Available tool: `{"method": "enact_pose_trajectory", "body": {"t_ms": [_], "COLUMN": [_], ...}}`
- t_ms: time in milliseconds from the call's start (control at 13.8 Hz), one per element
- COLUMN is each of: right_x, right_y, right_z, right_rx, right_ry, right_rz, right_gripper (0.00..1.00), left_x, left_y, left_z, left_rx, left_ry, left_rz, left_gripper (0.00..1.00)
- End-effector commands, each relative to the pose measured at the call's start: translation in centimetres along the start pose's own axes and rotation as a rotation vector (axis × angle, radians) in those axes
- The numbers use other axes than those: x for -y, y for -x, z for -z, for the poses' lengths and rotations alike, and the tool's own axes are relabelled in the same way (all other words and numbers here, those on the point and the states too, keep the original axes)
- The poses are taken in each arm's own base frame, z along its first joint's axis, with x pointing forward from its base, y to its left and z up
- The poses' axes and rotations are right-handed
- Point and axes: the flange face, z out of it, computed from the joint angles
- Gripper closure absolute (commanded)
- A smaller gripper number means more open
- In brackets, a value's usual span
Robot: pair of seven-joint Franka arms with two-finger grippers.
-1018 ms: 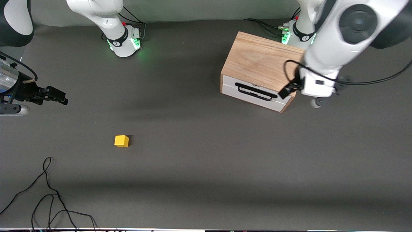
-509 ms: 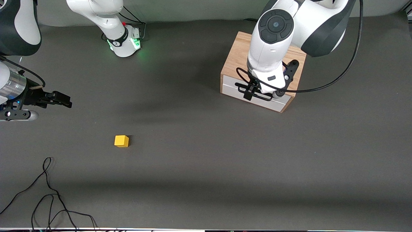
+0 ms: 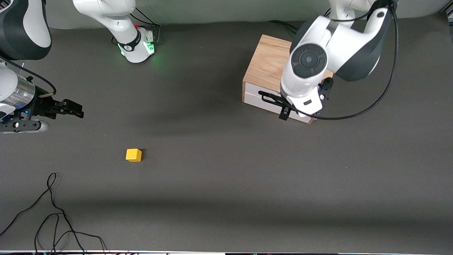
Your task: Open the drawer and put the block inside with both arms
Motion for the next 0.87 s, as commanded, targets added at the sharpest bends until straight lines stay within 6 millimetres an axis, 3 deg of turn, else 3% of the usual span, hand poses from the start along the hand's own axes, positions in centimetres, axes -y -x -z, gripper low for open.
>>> {"method": "enact_pose_trajectory", "body": {"t_ms": [0,291,800], "right_x": [0.0,0.2,0.2], "right_y": [0.1,0.1,0.0], "right_z": [0.3,0.3,0.2], "right_rx": [0.001,-0.001,-0.002], "right_ry": [0.010,0.002,0.002], "right_rz": [0.014,0.009,-0.007], "right_gripper": [0.00,0.00,0.00], "left_x": [-1.0,-3.0,-2.8], "left_y": [-0.1,-0.5,0.0], "left_z": [-3.1,-7.2,-11.7], "left_rx": [-0.005,0.005,0.013], "left_ry": [-0.021,-0.058,-0.074], "left_rz": [0.024,0.045,0.144], "left_gripper": [0.00,0.00,0.00]}}
